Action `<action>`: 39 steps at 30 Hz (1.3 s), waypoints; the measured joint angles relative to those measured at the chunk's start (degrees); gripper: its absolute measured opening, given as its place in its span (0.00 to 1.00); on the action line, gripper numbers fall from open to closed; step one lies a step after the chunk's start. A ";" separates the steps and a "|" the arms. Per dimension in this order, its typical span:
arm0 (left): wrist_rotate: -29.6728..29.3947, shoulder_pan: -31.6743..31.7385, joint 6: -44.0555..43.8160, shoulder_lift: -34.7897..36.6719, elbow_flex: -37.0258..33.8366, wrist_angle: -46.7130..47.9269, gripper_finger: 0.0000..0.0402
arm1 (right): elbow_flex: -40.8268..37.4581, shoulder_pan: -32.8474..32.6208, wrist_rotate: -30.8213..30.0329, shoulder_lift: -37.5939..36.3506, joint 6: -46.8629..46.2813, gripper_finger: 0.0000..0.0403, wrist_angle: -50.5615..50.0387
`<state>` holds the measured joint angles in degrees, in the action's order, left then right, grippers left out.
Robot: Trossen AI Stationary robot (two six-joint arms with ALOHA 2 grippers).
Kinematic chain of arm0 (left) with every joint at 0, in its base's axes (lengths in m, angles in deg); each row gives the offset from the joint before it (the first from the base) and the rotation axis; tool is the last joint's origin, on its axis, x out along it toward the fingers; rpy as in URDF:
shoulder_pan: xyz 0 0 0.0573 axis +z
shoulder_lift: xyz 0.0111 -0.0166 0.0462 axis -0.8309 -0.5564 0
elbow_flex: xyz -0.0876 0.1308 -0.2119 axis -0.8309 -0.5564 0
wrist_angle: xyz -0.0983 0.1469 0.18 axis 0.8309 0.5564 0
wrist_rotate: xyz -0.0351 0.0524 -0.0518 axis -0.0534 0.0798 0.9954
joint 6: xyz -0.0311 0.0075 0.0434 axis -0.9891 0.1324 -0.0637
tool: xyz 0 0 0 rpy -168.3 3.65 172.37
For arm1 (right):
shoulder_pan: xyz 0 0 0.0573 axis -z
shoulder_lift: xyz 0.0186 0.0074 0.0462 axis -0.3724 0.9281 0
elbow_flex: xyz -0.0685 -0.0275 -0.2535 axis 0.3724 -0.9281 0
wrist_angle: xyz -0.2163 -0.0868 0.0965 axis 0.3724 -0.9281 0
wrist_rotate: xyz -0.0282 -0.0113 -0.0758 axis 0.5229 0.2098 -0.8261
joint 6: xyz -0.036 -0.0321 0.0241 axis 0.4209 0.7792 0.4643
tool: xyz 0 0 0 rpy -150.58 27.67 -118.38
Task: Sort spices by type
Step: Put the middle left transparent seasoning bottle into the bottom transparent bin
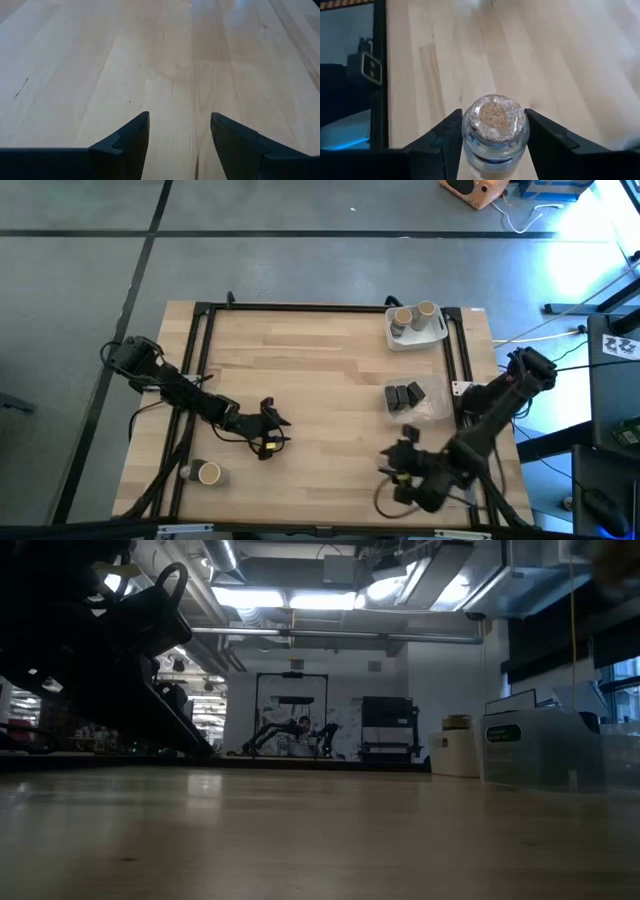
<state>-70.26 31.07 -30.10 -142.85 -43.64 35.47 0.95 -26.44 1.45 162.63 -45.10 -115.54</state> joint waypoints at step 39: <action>-3.17 0.06 -6.05 0.00 -0.04 -0.09 0.48 | -2.78 -24.74 -5.95 19.56 -48.48 0.45 -12.20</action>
<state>-73.43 31.13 -36.15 -142.85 -43.68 35.38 -1.83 -51.17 -4.50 182.20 -93.58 -127.75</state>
